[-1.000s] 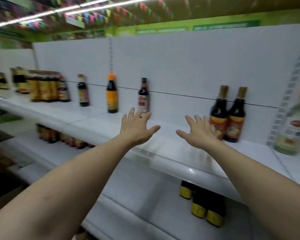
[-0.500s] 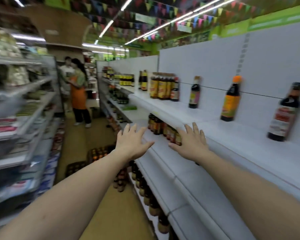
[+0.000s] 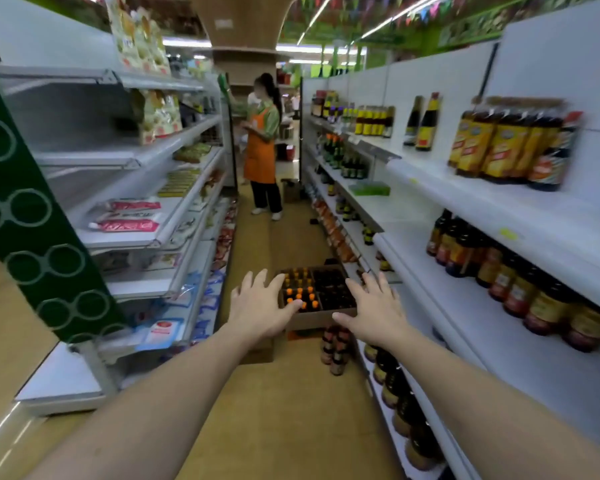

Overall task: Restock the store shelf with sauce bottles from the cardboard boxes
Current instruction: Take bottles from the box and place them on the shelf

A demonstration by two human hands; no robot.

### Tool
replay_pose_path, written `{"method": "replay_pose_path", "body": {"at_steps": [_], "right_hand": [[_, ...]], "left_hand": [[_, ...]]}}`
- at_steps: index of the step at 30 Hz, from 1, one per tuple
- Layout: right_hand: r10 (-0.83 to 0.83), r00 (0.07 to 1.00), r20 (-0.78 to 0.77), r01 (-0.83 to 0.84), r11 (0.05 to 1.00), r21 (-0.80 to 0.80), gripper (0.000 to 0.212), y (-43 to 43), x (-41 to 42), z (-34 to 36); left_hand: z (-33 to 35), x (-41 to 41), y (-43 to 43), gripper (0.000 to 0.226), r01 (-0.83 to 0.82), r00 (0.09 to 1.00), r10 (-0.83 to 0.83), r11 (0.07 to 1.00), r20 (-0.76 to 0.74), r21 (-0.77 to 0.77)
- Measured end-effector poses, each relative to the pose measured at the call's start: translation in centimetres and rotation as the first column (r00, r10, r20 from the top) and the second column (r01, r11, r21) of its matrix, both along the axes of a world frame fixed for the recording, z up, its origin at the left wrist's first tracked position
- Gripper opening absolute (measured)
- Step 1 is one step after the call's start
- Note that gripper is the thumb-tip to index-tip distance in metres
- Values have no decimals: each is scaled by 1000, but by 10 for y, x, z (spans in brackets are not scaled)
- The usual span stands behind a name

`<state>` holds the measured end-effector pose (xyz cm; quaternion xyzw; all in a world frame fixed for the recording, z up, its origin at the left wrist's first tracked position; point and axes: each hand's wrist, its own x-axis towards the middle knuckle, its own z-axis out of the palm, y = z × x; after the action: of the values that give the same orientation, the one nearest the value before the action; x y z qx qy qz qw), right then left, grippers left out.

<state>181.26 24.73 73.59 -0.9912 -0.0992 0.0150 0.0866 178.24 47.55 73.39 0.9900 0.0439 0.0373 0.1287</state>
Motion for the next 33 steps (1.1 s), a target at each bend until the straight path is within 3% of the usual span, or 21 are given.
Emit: {"method": "replay_pose_path", "body": {"at_steps": [11, 19, 33], "right_hand": [[134, 968, -211, -134, 991, 14, 89, 87, 197, -121], [240, 897, -370, -248, 968, 25, 88, 129, 350, -160], [249, 749, -614, -293, 956, 30, 88, 279, 554, -264]], "left_hand": [[-116, 161, 57, 78, -154, 971, 146, 988, -189, -26], [-163, 292, 103, 79, -278, 909, 255, 960, -329, -25], [-275, 491, 242, 76, -363, 833, 250, 920, -494, -147]]}}
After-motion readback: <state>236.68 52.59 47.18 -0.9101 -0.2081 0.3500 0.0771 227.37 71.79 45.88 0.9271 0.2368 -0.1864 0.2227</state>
